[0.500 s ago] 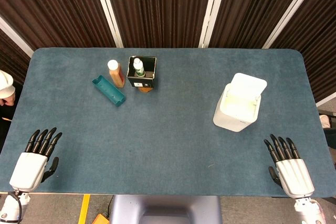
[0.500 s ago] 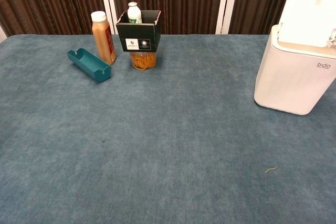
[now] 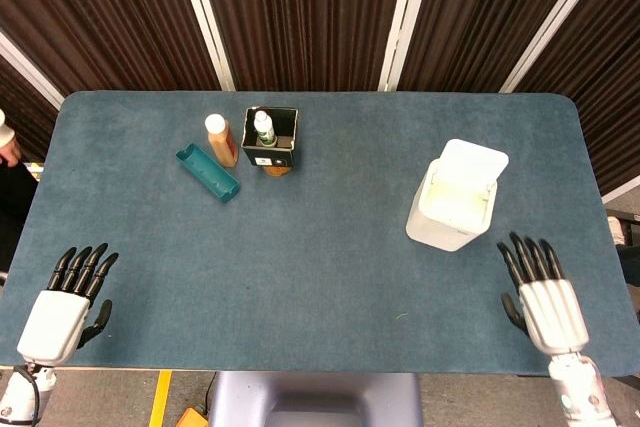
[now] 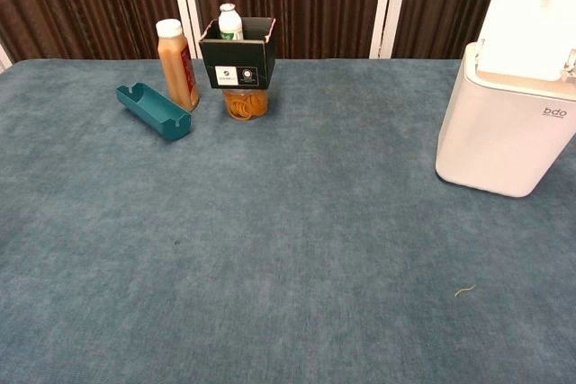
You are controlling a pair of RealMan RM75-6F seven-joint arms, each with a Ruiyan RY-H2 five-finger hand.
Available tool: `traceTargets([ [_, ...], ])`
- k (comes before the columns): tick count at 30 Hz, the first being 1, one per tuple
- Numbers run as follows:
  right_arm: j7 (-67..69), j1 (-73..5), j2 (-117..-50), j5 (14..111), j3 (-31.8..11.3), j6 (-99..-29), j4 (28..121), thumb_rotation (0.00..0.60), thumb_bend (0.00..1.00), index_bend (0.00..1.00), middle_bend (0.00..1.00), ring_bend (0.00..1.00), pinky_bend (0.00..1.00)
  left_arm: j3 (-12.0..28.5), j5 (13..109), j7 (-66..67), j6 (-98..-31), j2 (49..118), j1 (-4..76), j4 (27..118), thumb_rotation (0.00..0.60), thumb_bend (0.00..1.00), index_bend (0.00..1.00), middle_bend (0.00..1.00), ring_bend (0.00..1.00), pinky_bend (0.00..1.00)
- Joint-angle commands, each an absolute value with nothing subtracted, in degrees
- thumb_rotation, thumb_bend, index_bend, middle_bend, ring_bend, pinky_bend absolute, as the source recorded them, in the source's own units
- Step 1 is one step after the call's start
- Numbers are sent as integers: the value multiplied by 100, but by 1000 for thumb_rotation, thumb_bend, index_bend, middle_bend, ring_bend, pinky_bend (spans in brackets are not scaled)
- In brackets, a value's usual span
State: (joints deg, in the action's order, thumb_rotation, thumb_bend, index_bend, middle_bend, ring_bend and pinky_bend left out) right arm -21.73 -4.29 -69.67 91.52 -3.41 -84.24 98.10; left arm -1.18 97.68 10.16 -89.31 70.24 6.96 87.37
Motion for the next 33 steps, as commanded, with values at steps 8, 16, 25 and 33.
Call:
traceTargets([
  [8,-4859,-2348,-7295,6140,-2448,-7309,10969,600,665,250,1000,1000,1000,-79,9791,880,-9040,6989,684,8704,600,515,0,0,0,0],
  [16,-6135,-3465,-7574,3869,-3042,-7446,10736,600,855,336,1000,1000,1000,-47,9832,674,-9125,6995,697,8591,600,515,0,0,0,0],
  [25,-5861,-3783,-7551,3556,-2914,-7562,10368,600,868,332,1000,1000,1000,-30,9832,555,-9248,6976,652,8537,600,514,0,0,0,0],
  [33,-5657,-3942,-7380,3160,-2775,-7459,10133,600,867,340,1000,1000,1000,-42,9785,631,-9130,6980,677,8557,600,512,0,0,0,0],
])
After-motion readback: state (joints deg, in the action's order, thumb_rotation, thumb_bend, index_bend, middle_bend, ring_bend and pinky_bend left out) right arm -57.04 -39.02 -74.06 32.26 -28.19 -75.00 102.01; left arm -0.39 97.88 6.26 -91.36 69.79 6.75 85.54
